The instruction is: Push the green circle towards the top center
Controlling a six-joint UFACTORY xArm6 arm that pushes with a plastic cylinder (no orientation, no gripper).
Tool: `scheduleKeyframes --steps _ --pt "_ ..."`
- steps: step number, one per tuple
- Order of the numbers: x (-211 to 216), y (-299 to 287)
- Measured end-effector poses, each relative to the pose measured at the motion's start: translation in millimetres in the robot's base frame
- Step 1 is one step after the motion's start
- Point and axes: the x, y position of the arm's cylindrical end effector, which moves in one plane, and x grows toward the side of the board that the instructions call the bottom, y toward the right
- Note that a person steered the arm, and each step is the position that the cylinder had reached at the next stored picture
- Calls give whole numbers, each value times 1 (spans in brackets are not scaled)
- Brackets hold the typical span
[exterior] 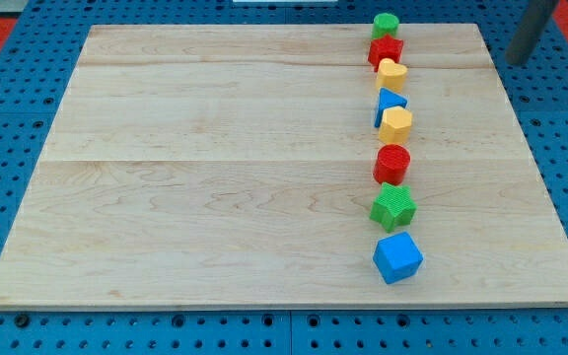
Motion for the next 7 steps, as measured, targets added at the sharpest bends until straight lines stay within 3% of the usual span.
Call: scheduleKeyframes --steps 1,2,6,7 --pt "-54 -18" --pt "-54 -18" --pt "-43 -327" --pt "-39 -333"
